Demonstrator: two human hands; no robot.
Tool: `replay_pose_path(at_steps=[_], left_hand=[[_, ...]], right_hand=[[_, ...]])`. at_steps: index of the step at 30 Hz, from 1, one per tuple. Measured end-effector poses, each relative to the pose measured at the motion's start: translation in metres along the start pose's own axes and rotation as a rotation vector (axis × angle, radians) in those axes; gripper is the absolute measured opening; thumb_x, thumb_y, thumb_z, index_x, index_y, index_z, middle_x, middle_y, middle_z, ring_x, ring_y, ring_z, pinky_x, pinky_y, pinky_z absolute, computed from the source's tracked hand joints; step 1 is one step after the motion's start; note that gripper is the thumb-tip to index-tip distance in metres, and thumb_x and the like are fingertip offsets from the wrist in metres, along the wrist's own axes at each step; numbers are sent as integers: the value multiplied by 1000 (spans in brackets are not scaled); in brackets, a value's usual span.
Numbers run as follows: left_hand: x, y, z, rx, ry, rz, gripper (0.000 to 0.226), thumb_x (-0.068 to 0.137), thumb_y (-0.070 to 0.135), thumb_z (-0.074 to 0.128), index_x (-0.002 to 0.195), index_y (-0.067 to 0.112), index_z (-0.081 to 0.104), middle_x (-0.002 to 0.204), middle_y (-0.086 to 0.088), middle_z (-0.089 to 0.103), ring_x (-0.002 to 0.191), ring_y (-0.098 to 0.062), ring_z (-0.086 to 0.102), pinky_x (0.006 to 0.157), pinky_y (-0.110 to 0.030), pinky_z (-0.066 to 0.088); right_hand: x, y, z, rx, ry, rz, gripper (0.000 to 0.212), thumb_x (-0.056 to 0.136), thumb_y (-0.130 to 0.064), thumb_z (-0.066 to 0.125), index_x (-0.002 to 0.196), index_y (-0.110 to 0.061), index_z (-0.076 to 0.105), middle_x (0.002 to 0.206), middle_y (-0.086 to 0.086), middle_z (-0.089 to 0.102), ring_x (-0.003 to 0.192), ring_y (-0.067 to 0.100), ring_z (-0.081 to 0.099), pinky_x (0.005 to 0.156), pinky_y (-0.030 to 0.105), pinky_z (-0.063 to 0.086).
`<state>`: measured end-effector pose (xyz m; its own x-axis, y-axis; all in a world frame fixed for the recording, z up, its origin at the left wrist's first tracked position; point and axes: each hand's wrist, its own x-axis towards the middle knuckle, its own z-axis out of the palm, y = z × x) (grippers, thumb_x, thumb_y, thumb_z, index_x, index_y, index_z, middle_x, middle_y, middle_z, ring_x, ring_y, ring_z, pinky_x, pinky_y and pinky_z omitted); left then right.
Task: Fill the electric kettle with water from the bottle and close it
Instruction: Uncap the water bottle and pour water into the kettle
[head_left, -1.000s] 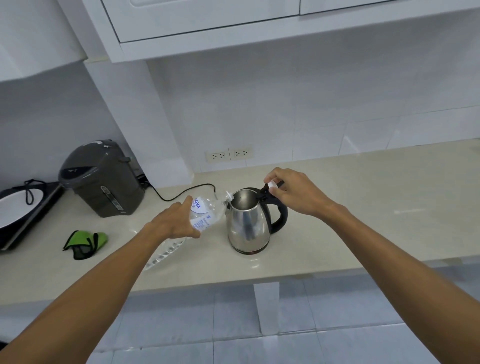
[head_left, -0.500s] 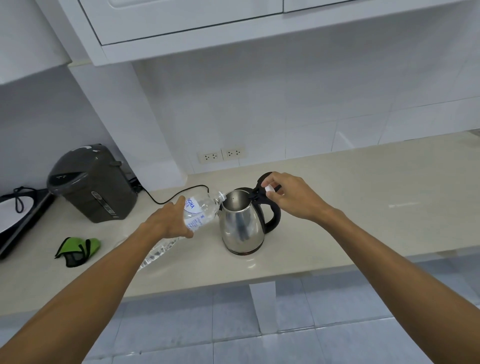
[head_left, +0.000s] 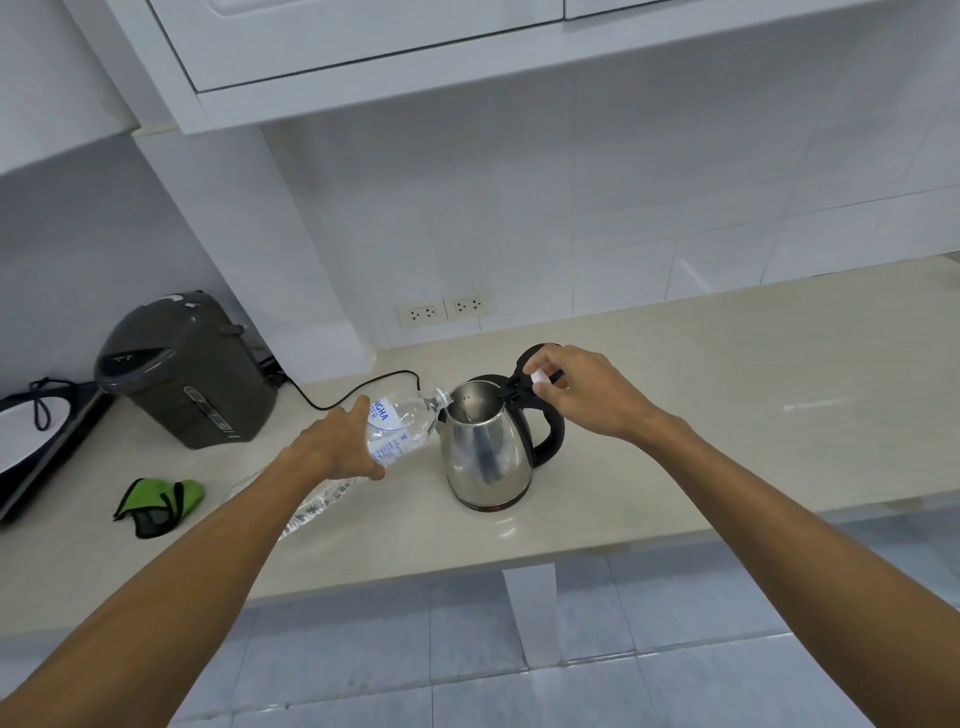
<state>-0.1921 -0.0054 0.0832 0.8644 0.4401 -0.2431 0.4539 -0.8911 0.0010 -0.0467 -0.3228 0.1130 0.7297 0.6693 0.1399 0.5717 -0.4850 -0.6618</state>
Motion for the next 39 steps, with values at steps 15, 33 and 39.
replay_pose_path(at_steps=[15,33,39], left_hand=[[2,0,-2,24,4,15,88,64,46,90,129,17,37,98,-5,57,86,-30,64,77,-45,60],[9,-4,3,22,-6,14,94,62,48,90,133,17,36,101,-5,59,82,-27,66,72,-43,61],[11,-2,5,7,-5,5,93,62,47,89,131,16,35,99,-6,57,84,-29,65,70,-41,57]], right_hand=[[-1,1,5,23,3,8,14,99,-26,56,109,-30,65,105,-8,70,88,11,69,88,48,57],[1,5,6,16,1,15,16,99,-25,55,111,-30,65,108,-8,70,90,12,69,89,48,57],[3,5,7,22,-1,13,16,99,-25,56,111,-31,65,108,-9,70,86,8,70,88,47,57]])
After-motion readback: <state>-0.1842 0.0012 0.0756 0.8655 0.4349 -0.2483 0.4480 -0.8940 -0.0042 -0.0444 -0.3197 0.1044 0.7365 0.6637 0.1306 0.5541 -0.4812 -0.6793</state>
